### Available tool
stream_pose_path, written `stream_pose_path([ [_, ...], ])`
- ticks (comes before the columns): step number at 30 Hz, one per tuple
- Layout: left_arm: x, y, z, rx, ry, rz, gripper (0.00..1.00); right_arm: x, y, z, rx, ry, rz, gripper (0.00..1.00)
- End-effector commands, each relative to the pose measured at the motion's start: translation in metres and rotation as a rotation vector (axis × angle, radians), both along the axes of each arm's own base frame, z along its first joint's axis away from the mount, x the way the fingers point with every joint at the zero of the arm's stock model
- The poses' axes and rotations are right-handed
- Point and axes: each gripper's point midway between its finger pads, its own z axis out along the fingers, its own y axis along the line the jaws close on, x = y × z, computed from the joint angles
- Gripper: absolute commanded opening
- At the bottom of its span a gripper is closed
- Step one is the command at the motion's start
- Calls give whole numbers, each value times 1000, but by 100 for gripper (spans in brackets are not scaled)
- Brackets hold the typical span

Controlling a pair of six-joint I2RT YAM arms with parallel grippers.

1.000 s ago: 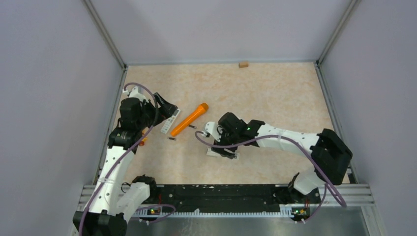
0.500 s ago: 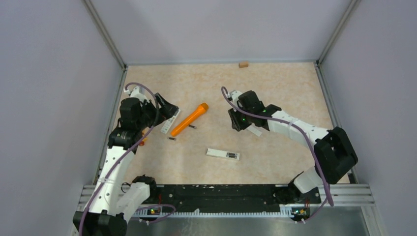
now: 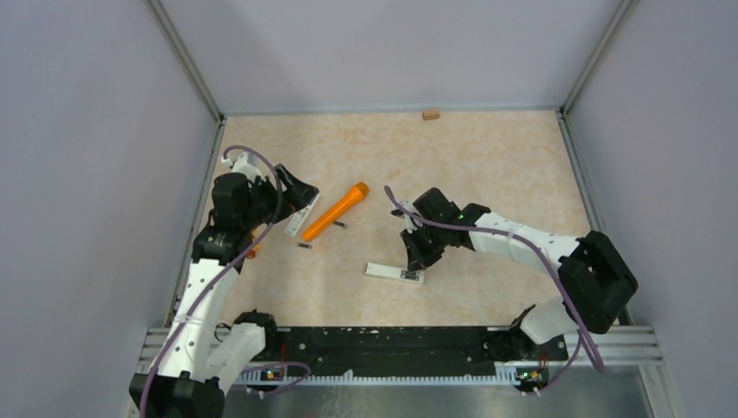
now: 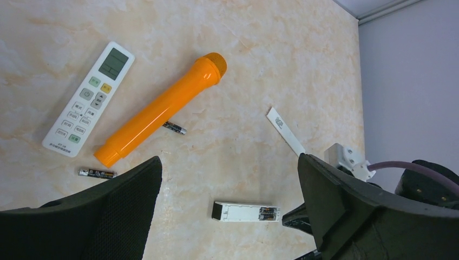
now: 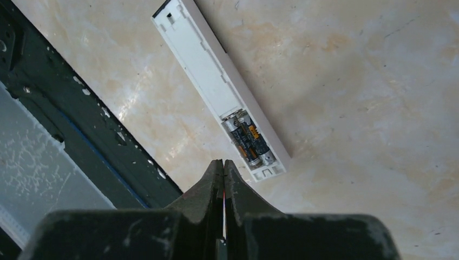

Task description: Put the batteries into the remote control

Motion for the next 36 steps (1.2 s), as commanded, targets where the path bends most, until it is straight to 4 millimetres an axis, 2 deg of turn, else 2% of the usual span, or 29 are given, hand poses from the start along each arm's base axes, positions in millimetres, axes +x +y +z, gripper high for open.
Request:
stream_pose_path([
  [1,4,0,9,-9,-47,-4,98,-7,1,-11,-36,24,-9,0],
  [7,4,0,8,-8,-43,0,98,0,-10,-28,-121,9,-48,0],
  [14,5,1,10,-5,-49,2,98,-6,-14,-34,-142,22,-44,0],
  [21,5,1,11,-5,-51,3,98,-1,-23,-43,-210,2,-75,0],
  [28,5,1,13,-5,-55,4,98,3,-20,-44,-208,-10,-92,0],
  [30,5,1,14,-5,-57,4,98,3,-16,-38,-190,-11,-87,0],
  [32,5,1,14,-2,-56,4,98,4,-10,-24,-147,-25,-82,0],
  [36,5,4,15,11,-59,10,98,10,9,25,-2,-89,-58,0],
])
